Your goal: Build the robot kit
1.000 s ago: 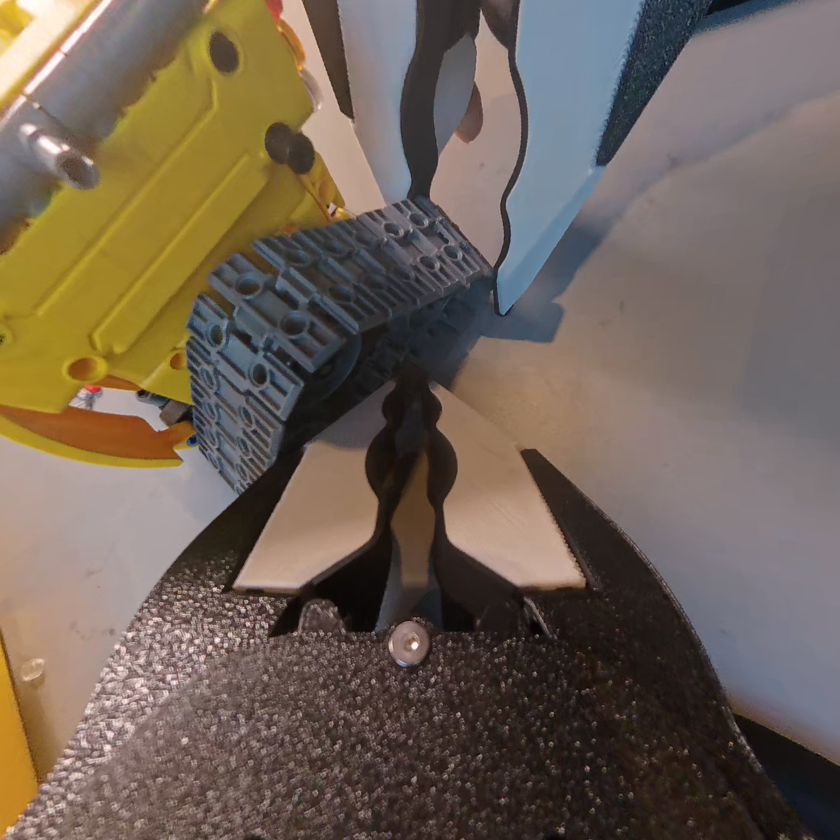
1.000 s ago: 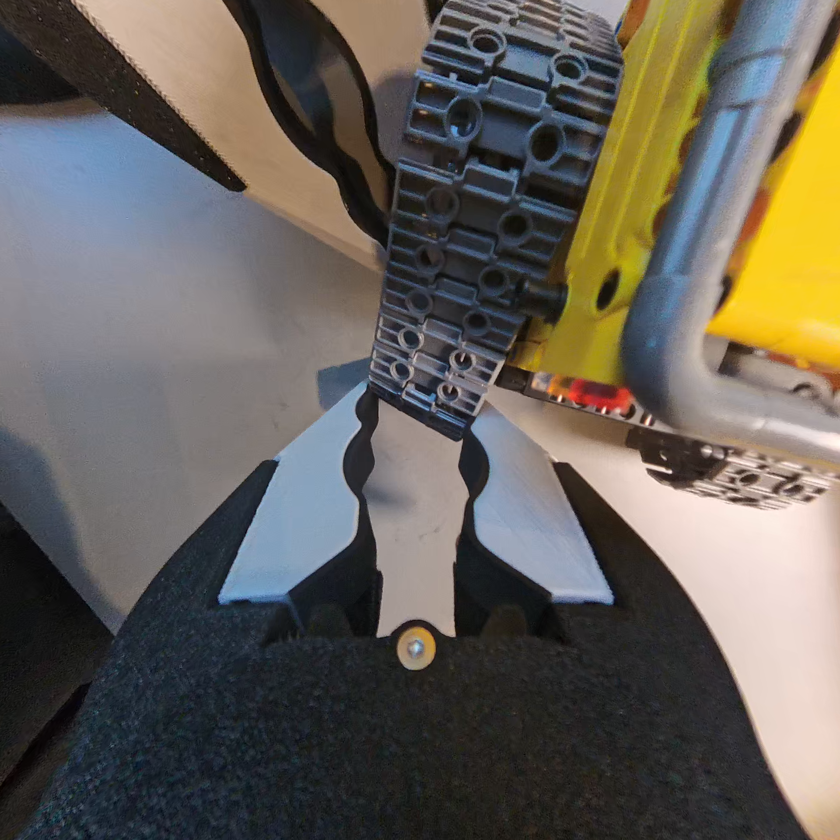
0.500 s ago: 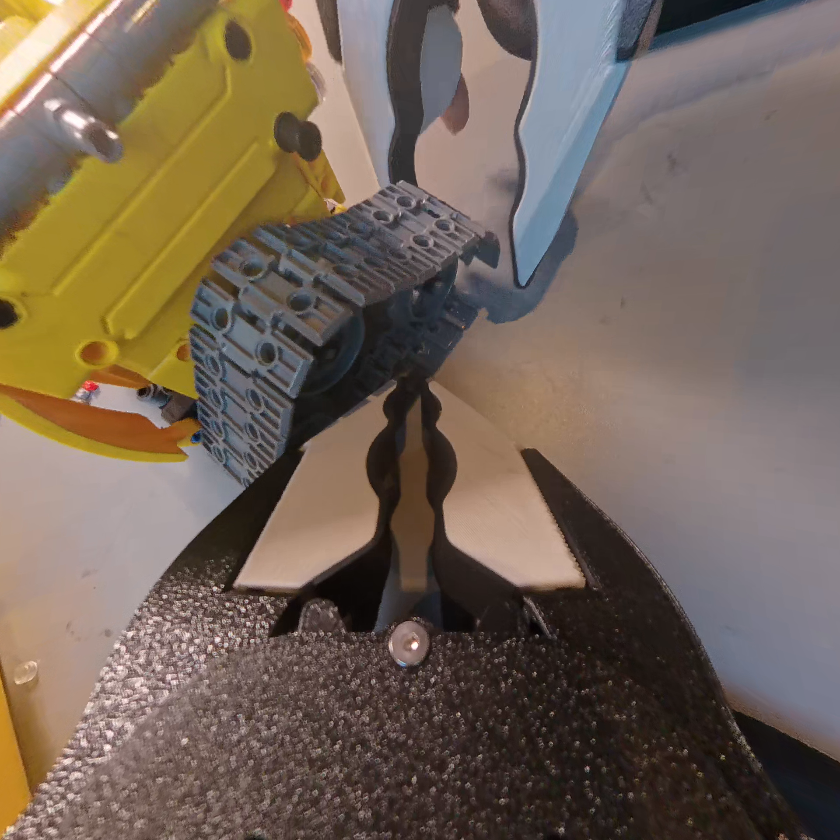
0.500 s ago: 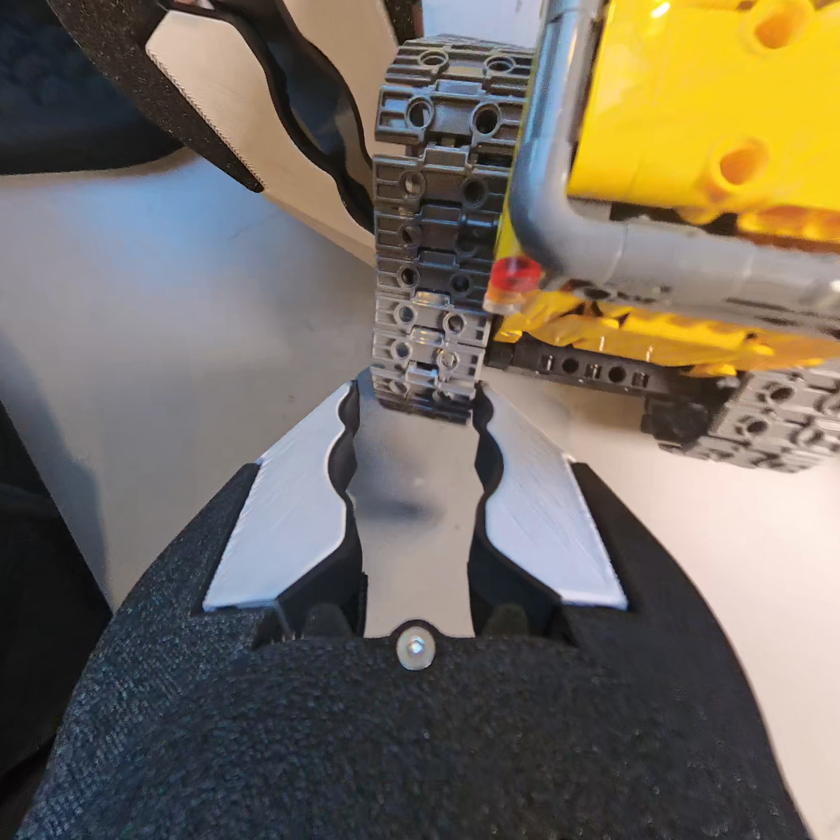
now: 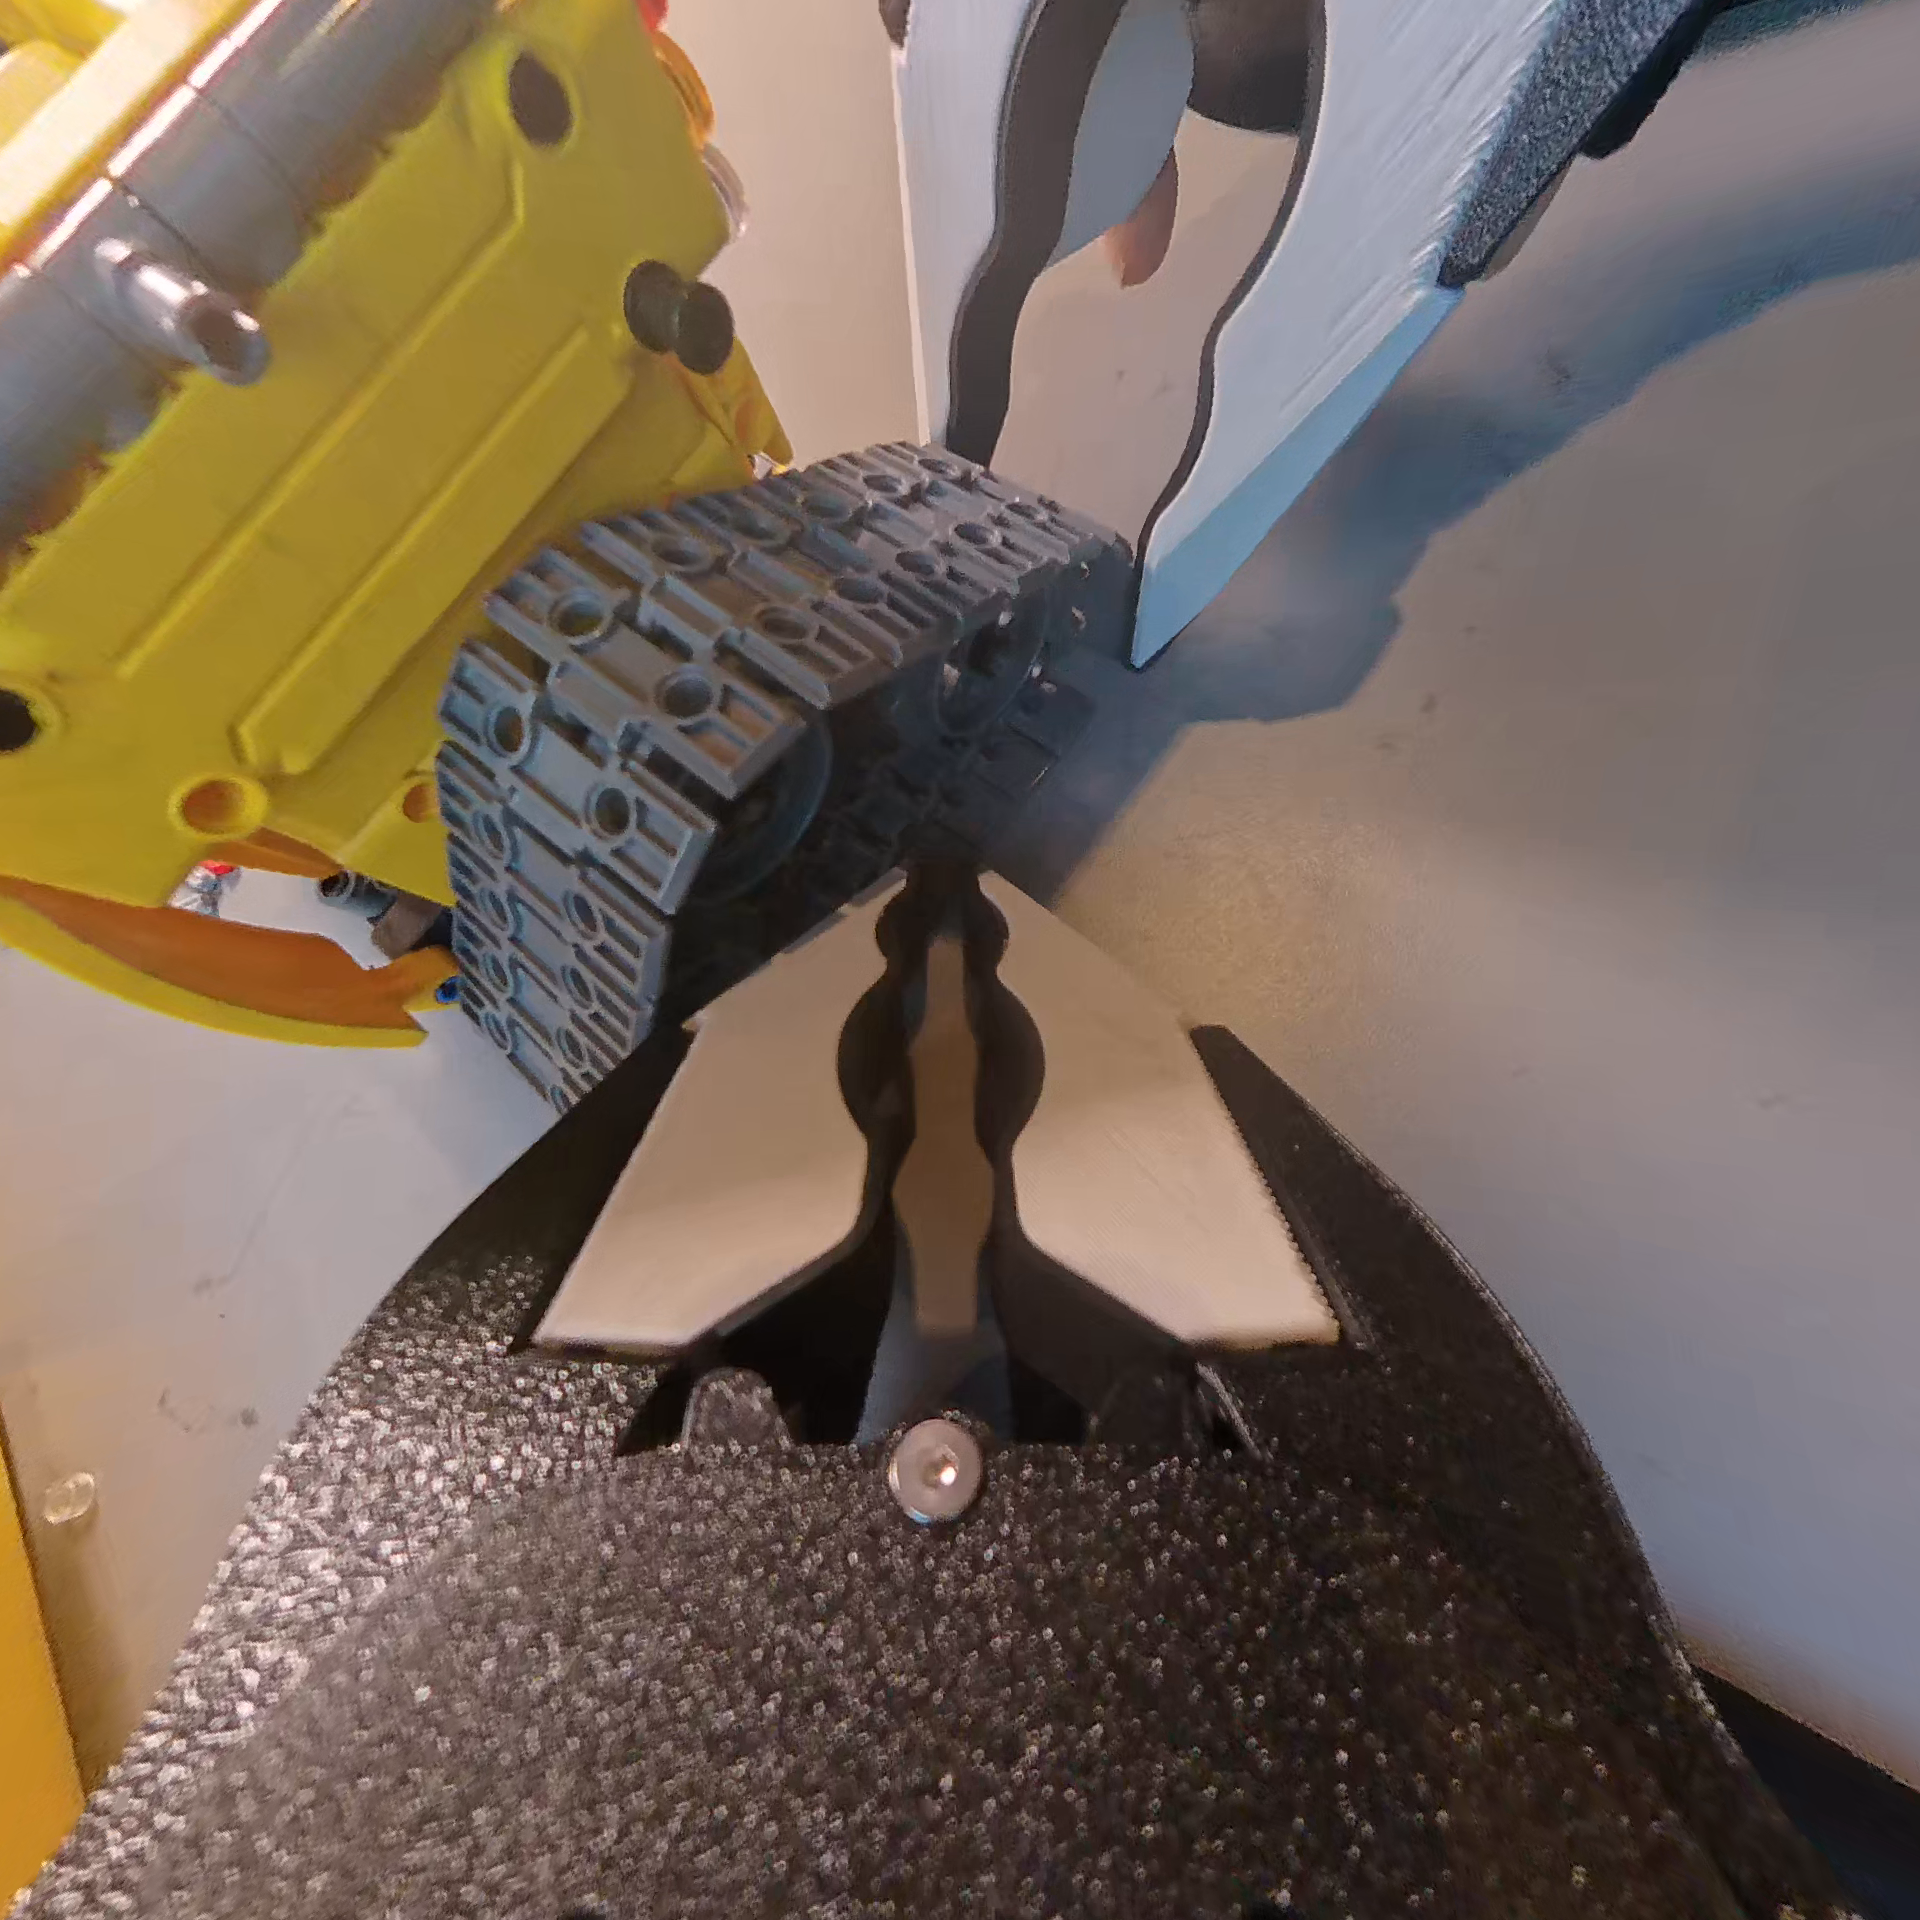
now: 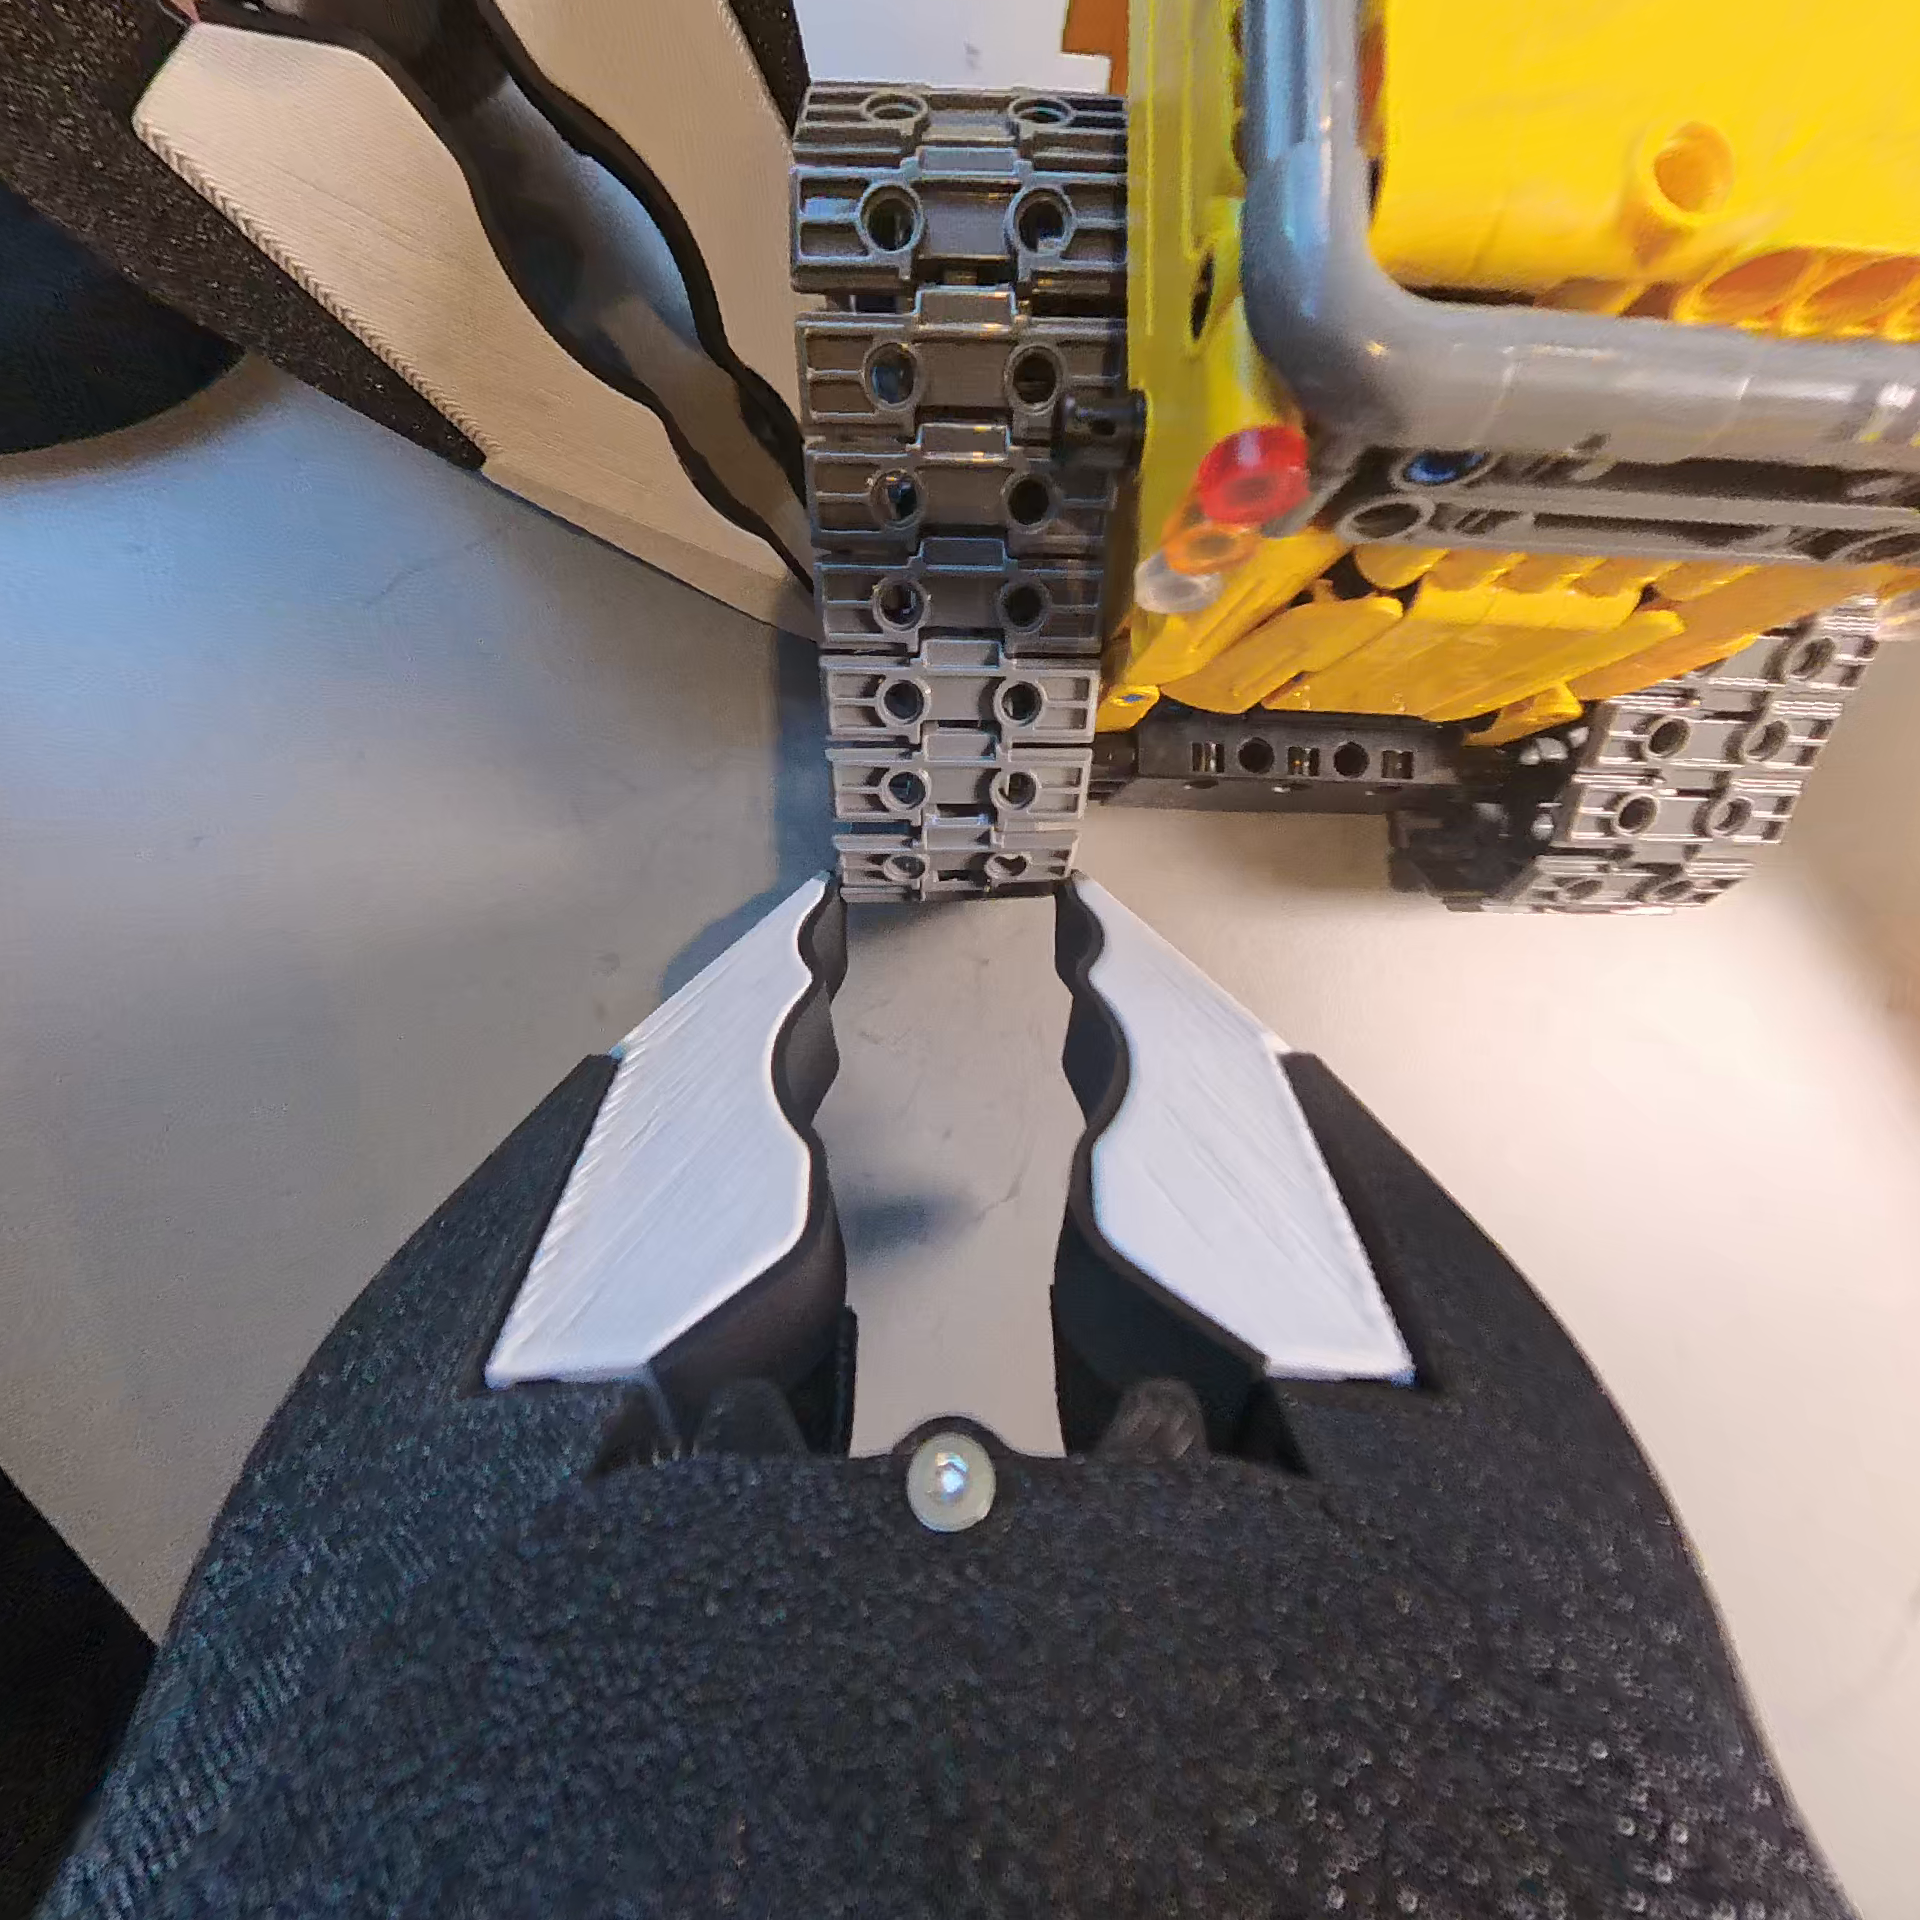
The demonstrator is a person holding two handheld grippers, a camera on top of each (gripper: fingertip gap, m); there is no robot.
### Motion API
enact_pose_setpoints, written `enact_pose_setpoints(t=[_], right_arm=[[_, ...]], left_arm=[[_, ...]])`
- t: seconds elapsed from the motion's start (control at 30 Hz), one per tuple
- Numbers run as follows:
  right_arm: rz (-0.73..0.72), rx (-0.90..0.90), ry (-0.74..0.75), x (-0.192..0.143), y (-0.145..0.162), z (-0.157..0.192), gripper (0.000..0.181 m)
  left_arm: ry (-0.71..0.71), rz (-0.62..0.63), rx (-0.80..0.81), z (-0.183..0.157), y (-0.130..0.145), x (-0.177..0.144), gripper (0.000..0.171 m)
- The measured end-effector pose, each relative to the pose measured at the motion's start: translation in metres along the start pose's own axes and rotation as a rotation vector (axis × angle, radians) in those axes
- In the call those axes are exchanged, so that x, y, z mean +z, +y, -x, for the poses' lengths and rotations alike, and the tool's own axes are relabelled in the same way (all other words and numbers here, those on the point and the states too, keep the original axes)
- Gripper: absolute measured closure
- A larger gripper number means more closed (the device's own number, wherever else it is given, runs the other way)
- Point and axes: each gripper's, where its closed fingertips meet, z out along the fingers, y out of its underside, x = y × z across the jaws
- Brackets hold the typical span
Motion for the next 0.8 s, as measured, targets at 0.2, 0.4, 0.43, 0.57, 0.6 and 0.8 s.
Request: enact_pose_setpoints(t=[0.2,0.4,0.43,0.57,0.6,0.8], right_arm=[[-0.042,0.024,-0.089,0.000,-0.004,0.000,0.142],[-0.126,0.105,-0.153,-0.002,-0.009,0.003,0.142],[-0.137,0.103,-0.150,-0.002,-0.009,0.003,0.142],[-0.255,0.162,-0.170,-0.009,-0.019,0.002,0.142],[-0.256,0.135,-0.142,-0.008,-0.019,0.001,0.142],[-0.254,0.071,-0.086,-0.001,-0.021,-0.001,0.141]], left_arm=[[0.005,-0.004,0.006,0.001,0.000,0.000,0.167],[0.016,-0.012,-0.005,0.001,0.000,-0.001,0.167],[0.014,-0.012,-0.003,0.001,0.000,-0.001,0.167],[0.010,-0.011,0.000,0.001,0.000,-0.001,0.167],[0.011,-0.012,-0.001,0.001,0.000,-0.001,0.167],[0.008,-0.012,0.001,0.002,0.000,-0.001,0.167]])
